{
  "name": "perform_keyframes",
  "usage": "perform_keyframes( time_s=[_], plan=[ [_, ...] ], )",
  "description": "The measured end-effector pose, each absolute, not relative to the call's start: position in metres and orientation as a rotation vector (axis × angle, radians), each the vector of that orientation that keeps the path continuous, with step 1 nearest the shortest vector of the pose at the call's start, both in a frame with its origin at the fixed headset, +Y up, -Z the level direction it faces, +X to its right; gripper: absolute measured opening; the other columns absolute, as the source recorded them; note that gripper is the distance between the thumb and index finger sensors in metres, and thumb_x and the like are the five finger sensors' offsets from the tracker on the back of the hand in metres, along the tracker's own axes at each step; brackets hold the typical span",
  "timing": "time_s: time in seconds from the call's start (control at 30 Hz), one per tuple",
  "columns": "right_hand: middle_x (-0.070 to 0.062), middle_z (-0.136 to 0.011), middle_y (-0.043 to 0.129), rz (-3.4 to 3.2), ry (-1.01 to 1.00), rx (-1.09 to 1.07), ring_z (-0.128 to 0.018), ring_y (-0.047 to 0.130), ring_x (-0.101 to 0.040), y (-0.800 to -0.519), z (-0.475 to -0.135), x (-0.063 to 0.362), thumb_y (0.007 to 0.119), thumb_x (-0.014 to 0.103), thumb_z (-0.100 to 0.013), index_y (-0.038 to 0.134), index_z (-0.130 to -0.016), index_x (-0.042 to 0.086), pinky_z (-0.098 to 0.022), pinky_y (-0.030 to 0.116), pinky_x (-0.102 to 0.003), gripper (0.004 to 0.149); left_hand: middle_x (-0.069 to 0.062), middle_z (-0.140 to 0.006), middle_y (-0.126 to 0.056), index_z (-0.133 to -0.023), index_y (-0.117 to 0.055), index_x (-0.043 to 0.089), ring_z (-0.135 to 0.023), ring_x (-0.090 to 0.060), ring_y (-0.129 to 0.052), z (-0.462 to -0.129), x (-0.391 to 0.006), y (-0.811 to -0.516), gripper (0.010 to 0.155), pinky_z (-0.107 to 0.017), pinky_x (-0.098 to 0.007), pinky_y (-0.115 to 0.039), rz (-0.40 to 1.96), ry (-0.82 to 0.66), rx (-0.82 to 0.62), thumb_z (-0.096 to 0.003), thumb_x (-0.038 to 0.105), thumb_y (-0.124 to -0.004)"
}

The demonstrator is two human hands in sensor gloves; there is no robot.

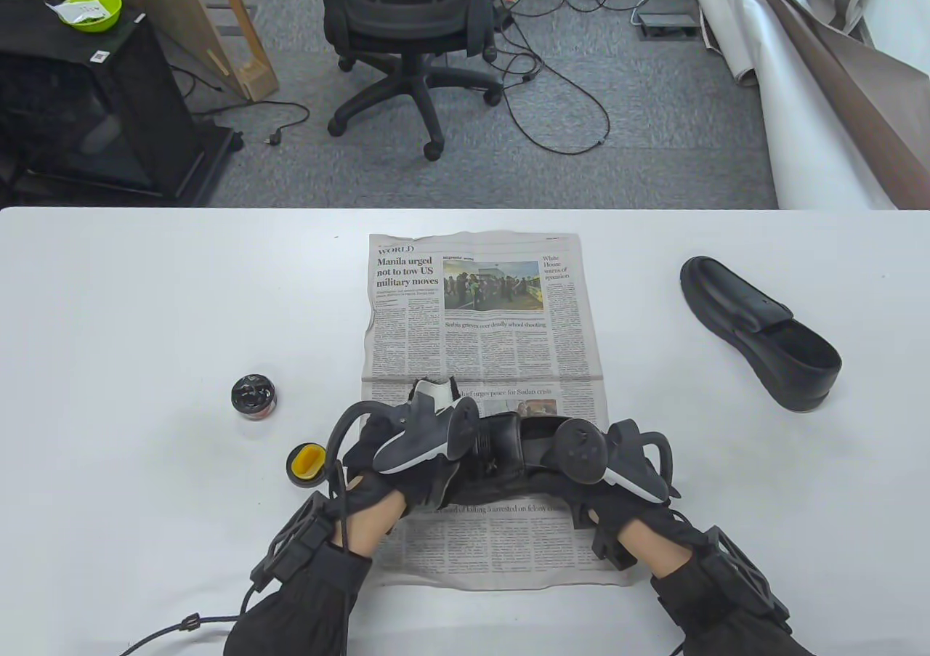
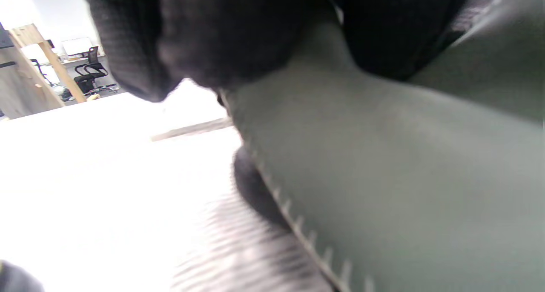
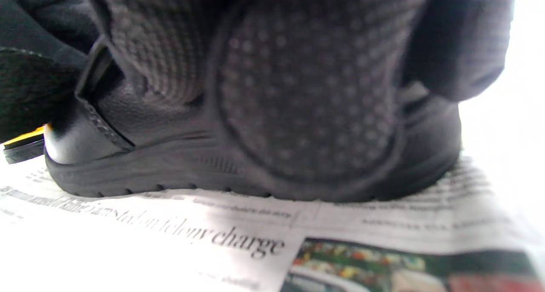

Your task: Dip and apply built-in sponge shoe polish on shoes

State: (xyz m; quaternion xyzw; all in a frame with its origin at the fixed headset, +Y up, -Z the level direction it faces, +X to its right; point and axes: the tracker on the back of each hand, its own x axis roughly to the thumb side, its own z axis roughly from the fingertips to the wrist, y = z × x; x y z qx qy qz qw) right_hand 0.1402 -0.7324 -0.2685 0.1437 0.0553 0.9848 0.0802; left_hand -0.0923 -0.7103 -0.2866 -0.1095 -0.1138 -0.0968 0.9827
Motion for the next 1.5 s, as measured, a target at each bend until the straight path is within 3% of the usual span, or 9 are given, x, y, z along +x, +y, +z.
perform_keyframes(
  time_s=[0.17,0.27,0.5,0.63,0.83,1.0,1.2,1.33,1.5],
  plan=[
    [0.001,-0.056,0.098,2.948,0.165,0.426,-0.011,0.107,-0.001,-0.732,-0.268,0.140,0.086,0.055,-0.032,0.098,-0.065,0.025,-0.033,0.092,-0.033,0.046,0.005,-0.058,-0.100,-0.094,-0.076,0.031,-0.020,-0.006,-0.098,-0.284,-0.111,-0.709,0.056,-0.053,-0.042,-0.087,-0.119,-0.212,-0.251,-0.0417,0.049,-0.086],
    [0.001,-0.056,0.098,2.949,0.166,0.425,-0.011,0.107,-0.001,-0.732,-0.269,0.140,0.086,0.055,-0.031,0.098,-0.065,0.025,-0.033,0.092,-0.033,0.046,0.006,-0.057,-0.101,-0.092,-0.077,0.032,-0.019,-0.006,-0.098,-0.277,-0.111,-0.702,0.055,-0.052,-0.041,-0.088,-0.072,-0.241,-0.145,-0.0410,0.049,-0.088],
    [0.002,-0.056,0.098,2.948,0.165,0.423,-0.011,0.107,-0.001,-0.732,-0.269,0.140,0.086,0.055,-0.031,0.098,-0.065,0.025,-0.033,0.092,-0.033,0.046,0.007,-0.056,-0.101,-0.092,-0.076,0.033,-0.019,-0.005,-0.098,-0.250,-0.061,-0.702,0.056,-0.052,-0.041,-0.088,0.159,-0.431,0.027,-0.0397,0.049,-0.088],
    [0.001,-0.056,0.098,2.947,0.168,0.425,-0.011,0.107,-0.001,-0.732,-0.269,0.140,0.086,0.055,-0.031,0.098,-0.065,0.025,-0.033,0.092,-0.033,0.046,0.006,-0.057,-0.101,-0.093,-0.074,0.034,-0.019,-0.006,-0.099,-0.246,-0.047,-0.711,0.057,-0.052,-0.041,-0.088,0.071,-0.424,0.030,-0.0396,0.049,-0.089],
    [0.002,-0.056,0.098,2.948,0.168,0.424,-0.011,0.107,-0.001,-0.732,-0.269,0.140,0.086,0.055,-0.031,0.098,-0.065,0.025,-0.033,0.092,-0.033,0.046,0.006,-0.056,-0.102,-0.092,-0.075,0.033,-0.018,-0.006,-0.100,-0.247,-0.057,-0.713,0.058,-0.051,-0.042,-0.089,0.000,-0.400,0.032,-0.0392,0.049,-0.090],
    [0.002,-0.057,0.097,2.949,0.166,0.422,-0.012,0.107,-0.001,-0.732,-0.268,0.140,0.086,0.055,-0.031,0.098,-0.065,0.025,-0.033,0.092,-0.033,0.046,0.007,-0.056,-0.103,-0.091,-0.076,0.034,-0.018,-0.007,-0.101,-0.259,-0.078,-0.714,0.056,-0.051,-0.042,-0.089,-0.008,-0.323,-0.141,-0.0395,0.050,-0.090],
    [0.002,-0.057,0.098,2.949,0.167,0.421,-0.012,0.107,-0.001,-0.732,-0.268,0.140,0.086,0.055,-0.031,0.098,-0.065,0.025,-0.034,0.092,-0.033,0.046,0.006,-0.054,-0.104,-0.091,-0.078,0.034,-0.017,-0.006,-0.100,-0.266,-0.099,-0.711,0.056,-0.051,-0.042,-0.089,-0.087,-0.266,-0.188,-0.0389,0.049,-0.092],
    [0.002,-0.056,0.098,2.949,0.167,0.421,-0.012,0.107,-0.001,-0.732,-0.268,0.140,0.086,0.055,-0.031,0.098,-0.065,0.026,-0.033,0.092,-0.033,0.046,0.006,-0.053,-0.104,-0.090,-0.080,0.032,-0.016,-0.005,-0.100,-0.264,-0.102,-0.708,0.056,-0.051,-0.041,-0.090,-0.130,-0.283,-0.136,-0.0383,0.049,-0.093],
    [0.002,-0.056,0.098,2.948,0.168,0.421,-0.012,0.107,-0.001,-0.732,-0.268,0.140,0.086,0.055,-0.031,0.098,-0.065,0.025,-0.033,0.092,-0.033,0.046,0.008,-0.052,-0.104,-0.090,-0.080,0.033,-0.016,-0.005,-0.100,-0.250,-0.078,-0.703,0.056,-0.050,-0.040,-0.090,0.078,-0.401,-0.004,-0.0378,0.049,-0.092]
  ],
)
